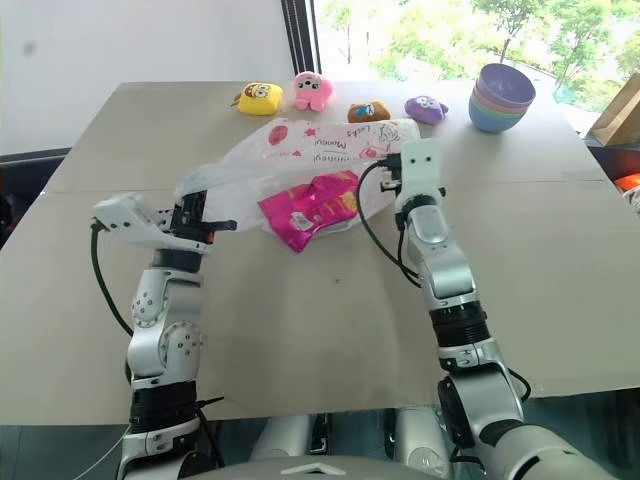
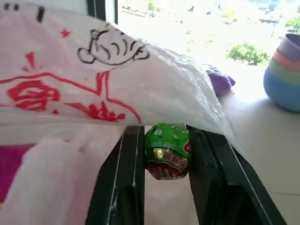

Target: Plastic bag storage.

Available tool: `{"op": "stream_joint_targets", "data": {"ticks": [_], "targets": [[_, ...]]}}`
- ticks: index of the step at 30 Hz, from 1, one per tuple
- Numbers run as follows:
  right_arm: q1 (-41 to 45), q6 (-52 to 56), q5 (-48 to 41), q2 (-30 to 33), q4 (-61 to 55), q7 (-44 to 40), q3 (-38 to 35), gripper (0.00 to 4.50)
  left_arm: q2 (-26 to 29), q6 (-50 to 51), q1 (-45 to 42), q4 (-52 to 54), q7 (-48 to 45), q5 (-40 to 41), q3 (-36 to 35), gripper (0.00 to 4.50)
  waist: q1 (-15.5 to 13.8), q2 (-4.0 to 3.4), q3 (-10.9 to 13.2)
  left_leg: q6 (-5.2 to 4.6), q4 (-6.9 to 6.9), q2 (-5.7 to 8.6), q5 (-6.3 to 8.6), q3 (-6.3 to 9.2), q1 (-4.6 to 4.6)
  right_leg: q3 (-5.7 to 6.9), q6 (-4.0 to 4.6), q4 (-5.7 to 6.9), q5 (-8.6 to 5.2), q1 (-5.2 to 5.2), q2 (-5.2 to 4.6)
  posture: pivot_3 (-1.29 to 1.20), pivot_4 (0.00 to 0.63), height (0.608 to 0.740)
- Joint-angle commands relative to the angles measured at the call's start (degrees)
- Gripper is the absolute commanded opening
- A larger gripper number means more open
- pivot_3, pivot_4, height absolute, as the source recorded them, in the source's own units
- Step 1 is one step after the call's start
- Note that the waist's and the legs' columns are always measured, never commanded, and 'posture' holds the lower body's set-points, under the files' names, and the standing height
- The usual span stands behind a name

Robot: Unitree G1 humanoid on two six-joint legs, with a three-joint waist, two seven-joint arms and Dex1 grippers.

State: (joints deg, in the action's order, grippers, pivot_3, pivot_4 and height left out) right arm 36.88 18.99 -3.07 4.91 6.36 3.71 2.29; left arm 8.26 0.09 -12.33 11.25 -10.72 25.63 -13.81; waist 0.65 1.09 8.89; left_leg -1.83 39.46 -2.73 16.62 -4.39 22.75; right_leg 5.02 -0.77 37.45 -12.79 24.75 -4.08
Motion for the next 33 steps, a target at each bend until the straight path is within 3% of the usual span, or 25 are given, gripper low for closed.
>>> {"op": "stream_joint_targets", "data": {"ticks": [1, 4, 9, 18, 33], "targets": [[1.0, -2.9, -4.6, 1.3, -4.3, -10.7, 0.9, 0.77, -0.4, 0.6, 0.5, 2.8, -1.3, 0.5, 1.8, 0.0, 0.1, 0.0, 0.0, 0.0, -0.01, -0.01, 0.0, 0.01, 0.0, 0.0, 0.0, 0.0, 0.0, 0.0, 0.01, 0.0, 0.15, 0.74], [-0.2, 1.3, -7.5, 2.1, -9.1, -20.4, 6.4, 0.77, -0.8, 1.3, 0.8, 3.1, -2.3, 1.0, 3.0, 0.0, 0.4, -0.05, 0.0, 0.0, -0.05, -0.04, 0.0, -0.02, -0.03, -0.04, 0.0, 0.0, 0.0, 0.02, 0.04, 0.0, 0.15, 0.74], [-1.4, 7.6, -10.1, 0.8, -14.2, -27.0, 12.5, 0.77, -1.2, 1.7, 0.5, 3.1, -2.6, 0.7, 3.8, 0.0, 0.2, -0.04, 0.0, 0.0, -0.09, -0.25, 0.0, -0.01, -0.07, -0.03, 0.02, 0.01, -0.01, 0.03, 0.13, 0.0, 0.15, 0.74], [4.3, 6.5, -3.9, -5.2, -4.6, -22.0, 14.4, 0.77, -2.2, 1.7, 1.0, 3.1, -2.9, 0.2, 4.8, 0.0, 0.1, -0.03, 0.0, -0.01, -0.01, -0.05, 0.0, 0.03, -0.02, 0.03, 0.01, 0.02, 0.0, 0.01, 0.05, 0.0, 0.15, 0.74], [6.1, 2.6, 1.0, -6.2, 4.1, -17.2, 9.9, 0.77, -2.5, 1.0, 1.4, 1.8, -3.3, 0.0, 4.6, 0.0, 0.1, -0.03, 0.0, 0.0, -0.02, -0.06, 0.0, 0.03, 0.0, 0.02, 0.01, 0.01, 0.0, 0.02, 0.04, 0.0, 0.15, 0.74]]}}
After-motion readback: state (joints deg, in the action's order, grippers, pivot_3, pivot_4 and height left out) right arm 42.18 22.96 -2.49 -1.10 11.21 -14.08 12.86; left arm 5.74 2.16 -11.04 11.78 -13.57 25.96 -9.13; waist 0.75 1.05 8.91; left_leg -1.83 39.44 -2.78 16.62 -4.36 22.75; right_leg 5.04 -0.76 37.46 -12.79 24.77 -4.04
